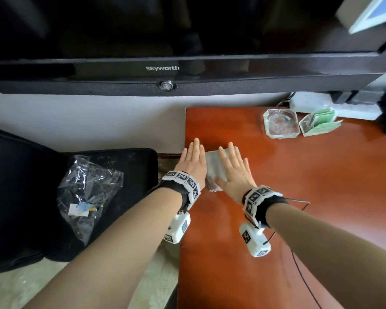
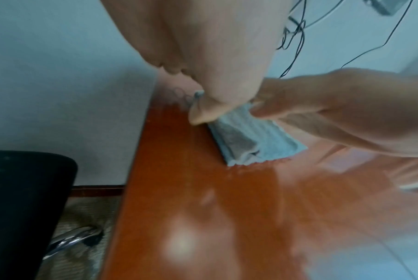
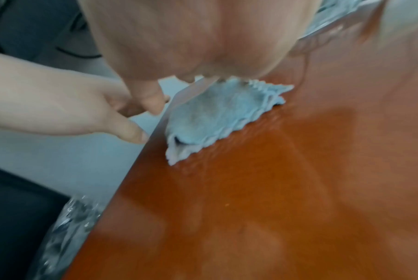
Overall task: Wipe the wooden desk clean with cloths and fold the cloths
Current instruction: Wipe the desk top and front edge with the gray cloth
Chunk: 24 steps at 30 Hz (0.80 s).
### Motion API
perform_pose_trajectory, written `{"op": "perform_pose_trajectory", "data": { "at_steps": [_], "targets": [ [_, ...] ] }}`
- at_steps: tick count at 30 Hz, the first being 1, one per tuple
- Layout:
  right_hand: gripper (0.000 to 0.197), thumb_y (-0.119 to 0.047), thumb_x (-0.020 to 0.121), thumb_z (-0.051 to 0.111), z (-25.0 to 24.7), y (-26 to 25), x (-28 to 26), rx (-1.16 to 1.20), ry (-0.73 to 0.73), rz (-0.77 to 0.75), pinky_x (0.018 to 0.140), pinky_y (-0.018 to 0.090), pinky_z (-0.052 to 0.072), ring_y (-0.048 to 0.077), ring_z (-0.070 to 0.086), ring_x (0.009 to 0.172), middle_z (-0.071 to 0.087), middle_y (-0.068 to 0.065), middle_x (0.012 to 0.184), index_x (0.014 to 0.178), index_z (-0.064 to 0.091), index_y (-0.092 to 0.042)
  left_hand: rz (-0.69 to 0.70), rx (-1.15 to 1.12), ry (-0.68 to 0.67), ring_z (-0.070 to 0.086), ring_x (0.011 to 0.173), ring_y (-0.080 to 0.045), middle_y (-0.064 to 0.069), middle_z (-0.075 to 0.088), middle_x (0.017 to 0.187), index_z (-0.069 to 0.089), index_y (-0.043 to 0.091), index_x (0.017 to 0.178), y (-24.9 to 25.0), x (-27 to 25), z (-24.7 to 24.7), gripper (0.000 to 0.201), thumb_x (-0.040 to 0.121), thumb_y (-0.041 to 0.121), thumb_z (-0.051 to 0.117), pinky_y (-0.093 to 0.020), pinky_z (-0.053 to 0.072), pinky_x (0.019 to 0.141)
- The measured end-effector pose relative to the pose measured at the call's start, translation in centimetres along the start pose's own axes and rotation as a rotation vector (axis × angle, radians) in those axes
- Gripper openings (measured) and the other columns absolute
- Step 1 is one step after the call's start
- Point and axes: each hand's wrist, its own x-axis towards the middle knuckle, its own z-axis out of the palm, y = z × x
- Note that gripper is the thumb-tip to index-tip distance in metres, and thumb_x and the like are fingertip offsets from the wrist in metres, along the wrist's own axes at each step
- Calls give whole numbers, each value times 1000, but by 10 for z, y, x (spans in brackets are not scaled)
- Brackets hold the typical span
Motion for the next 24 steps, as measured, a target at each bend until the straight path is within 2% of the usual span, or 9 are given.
{"op": "perform_pose_trajectory", "data": {
  "at_steps": [2, 3, 5, 7, 9, 11, 14, 19, 24],
  "targets": [
    [82, -29, 95, 46, -7, 19, -8, -30, 91, 75, 120, 46, -7, 27, -19, 148, -24, 5, 160, 155, -8, -21, 49, -21, 134, -13, 151, -31, -20, -23, 160, -8, 1, 155, 19, 0, -1, 87, 93, 12, 54, -44, 0, 124],
    [79, -29, 96, 43, -8, 32, -11, -47, 73, 124, 121, 46, -5, 28, -17, 148, -23, 6, 160, 155, -8, -19, 90, -30, 166, -13, 151, -30, -17, -22, 161, -6, 5, 156, 31, 1, 2, 82, 96, 16, 49, -45, 0, 124],
    [76, -40, 99, 35, -6, 56, -18, -96, -34, 185, 122, 45, -2, 26, -16, 149, -23, 4, 160, 155, -11, -17, 145, -36, 150, -15, 151, -26, -10, -23, 162, -9, 12, 157, 55, 7, 15, 77, 102, 39, 39, -47, -2, 123],
    [76, -48, 99, 29, -4, 70, -20, -150, -114, 161, 122, 41, -2, 22, -17, 149, -27, 1, 159, 154, -15, -18, 79, -78, 88, -19, 150, -23, -4, -26, 161, -15, 18, 156, 71, 12, 33, 80, 101, 57, 27, -50, -5, 122],
    [75, -49, 99, 26, -7, 74, -18, -124, -127, 127, 122, 39, -4, 20, -19, 148, -28, -1, 158, 153, -16, -19, 1, -83, 95, -23, 149, -22, -2, -29, 160, -20, 21, 154, 75, 19, 51, 79, 99, 62, 18, -51, -7, 121],
    [79, -49, 98, 31, -7, 74, -17, -87, -137, 126, 121, 39, -5, 19, -21, 147, -30, -2, 157, 153, -17, -20, 3, -73, 115, -23, 149, -21, -1, -28, 160, -20, 23, 154, 72, 28, 55, 78, 97, 65, 13, -50, -9, 121],
    [95, -48, 90, 47, -5, 75, -18, -105, -151, 125, 120, 39, -7, 20, -22, 147, -33, -2, 156, 152, -20, -22, -10, -109, 139, -17, 151, -19, 2, -21, 163, -12, 27, 156, 49, 55, 40, 75, 98, 61, 21, -49, -7, 121],
    [105, -51, 84, 54, -6, 77, -14, -108, -179, 130, 120, 40, -7, 19, -24, 146, -35, -4, 155, 151, -23, -24, -49, -120, 137, -19, 150, -17, 4, -24, 162, -13, 31, 156, -4, 100, 13, 74, 98, 60, 22, -46, -12, 120],
    [109, -44, 82, 61, -11, 78, -13, -92, -226, 147, 120, 41, -4, 20, -22, 147, -33, -3, 156, 152, -20, -23, -55, -118, 178, -17, 151, -22, -1, -21, 163, -15, 27, 156, -3, 87, 27, 74, 98, 59, 20, -51, -7, 121]
  ]
}}
